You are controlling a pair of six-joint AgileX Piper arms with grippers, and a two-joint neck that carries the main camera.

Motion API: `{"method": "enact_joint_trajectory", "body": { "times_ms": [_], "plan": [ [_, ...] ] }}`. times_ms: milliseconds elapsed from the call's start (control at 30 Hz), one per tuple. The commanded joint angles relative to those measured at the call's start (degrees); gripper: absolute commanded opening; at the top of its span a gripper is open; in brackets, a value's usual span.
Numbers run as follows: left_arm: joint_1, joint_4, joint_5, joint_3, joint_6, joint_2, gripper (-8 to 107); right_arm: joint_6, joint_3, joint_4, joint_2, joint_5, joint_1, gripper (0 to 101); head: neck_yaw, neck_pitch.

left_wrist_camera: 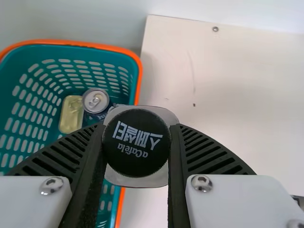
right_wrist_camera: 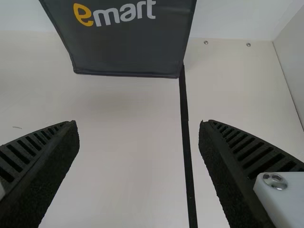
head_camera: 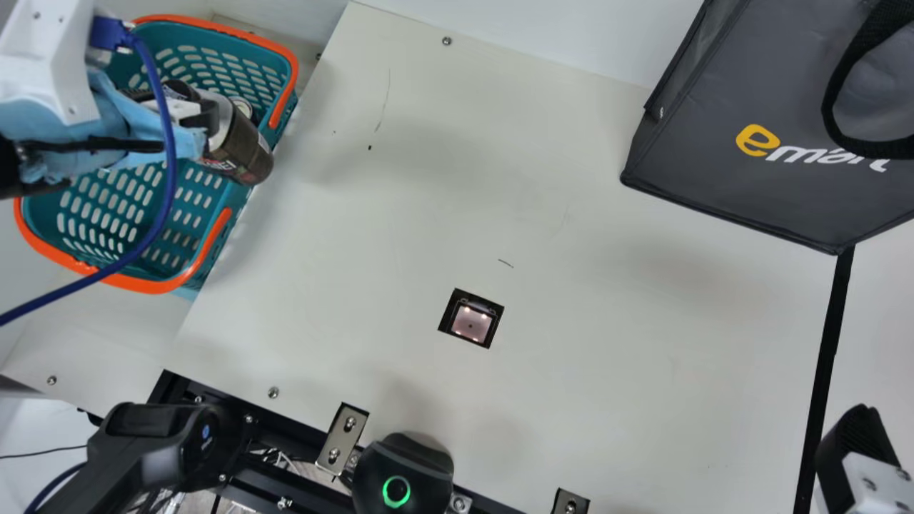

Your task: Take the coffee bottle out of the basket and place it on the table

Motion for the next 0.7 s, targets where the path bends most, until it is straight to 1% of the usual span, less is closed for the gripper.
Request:
{"method": "enact_joint_trajectory", "body": {
  "times_ms": [0,300,667],
  "plan": [
    [-1.51,0.83,0.00,0.29,-1.53,-0.23,10,0.00,0.00,0.00,0.00,0.00,0.00,91,0.14,-1.48],
    [-7.65,4.24,-0.43,1.78,-7.49,-1.52,10,0.00,0.00,0.00,0.00,0.00,0.00,91,0.14,-1.48],
    [-13.68,8.00,-1.08,4.39,-13.18,-3.11,10,0.00,0.00,0.00,0.00,0.00,0.00,91,0.14,-1.48]
  ]
}}
